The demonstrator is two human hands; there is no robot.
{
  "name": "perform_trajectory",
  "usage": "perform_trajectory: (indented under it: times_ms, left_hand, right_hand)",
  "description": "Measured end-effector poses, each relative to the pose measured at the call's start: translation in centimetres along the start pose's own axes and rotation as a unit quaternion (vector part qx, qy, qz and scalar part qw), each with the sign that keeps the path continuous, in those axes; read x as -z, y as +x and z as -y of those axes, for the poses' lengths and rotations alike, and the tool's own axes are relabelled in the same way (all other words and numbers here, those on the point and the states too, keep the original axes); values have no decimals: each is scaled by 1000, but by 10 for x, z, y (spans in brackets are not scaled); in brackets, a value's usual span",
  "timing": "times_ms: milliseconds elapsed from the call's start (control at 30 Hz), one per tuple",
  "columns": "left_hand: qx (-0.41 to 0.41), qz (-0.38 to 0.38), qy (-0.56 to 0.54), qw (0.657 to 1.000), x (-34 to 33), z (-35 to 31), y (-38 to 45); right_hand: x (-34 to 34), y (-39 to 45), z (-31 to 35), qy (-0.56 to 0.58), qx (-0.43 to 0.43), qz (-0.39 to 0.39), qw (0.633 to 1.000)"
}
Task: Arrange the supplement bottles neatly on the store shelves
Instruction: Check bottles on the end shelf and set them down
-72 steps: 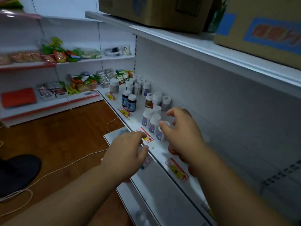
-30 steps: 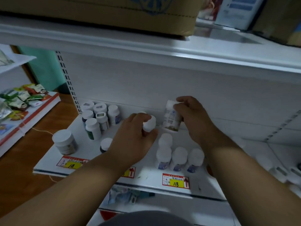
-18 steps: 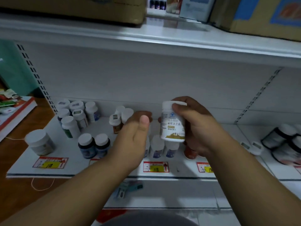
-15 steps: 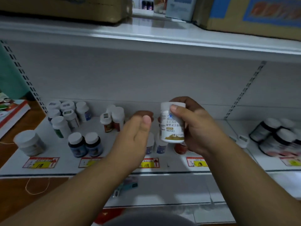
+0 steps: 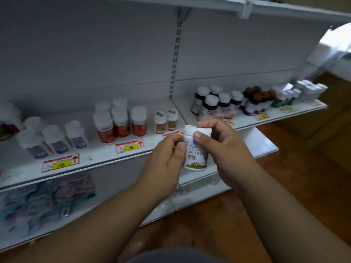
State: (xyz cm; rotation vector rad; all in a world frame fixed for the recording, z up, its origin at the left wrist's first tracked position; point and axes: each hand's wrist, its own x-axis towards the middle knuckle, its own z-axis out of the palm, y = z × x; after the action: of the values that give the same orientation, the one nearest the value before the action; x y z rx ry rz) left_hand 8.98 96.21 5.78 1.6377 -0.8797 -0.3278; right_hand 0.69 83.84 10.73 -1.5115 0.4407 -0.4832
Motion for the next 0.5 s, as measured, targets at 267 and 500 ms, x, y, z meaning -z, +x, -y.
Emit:
perform_trajectory:
  times_ms: [267, 500]
  left_hand:
    - [30, 92, 22, 995, -69, 2, 13]
    - [27, 141, 61, 988, -82, -7, 39]
  right_hand:
    - [75, -11, -9, -5, -7, -87, 996]
    - [93, 3, 1, -22, 4, -118, 993]
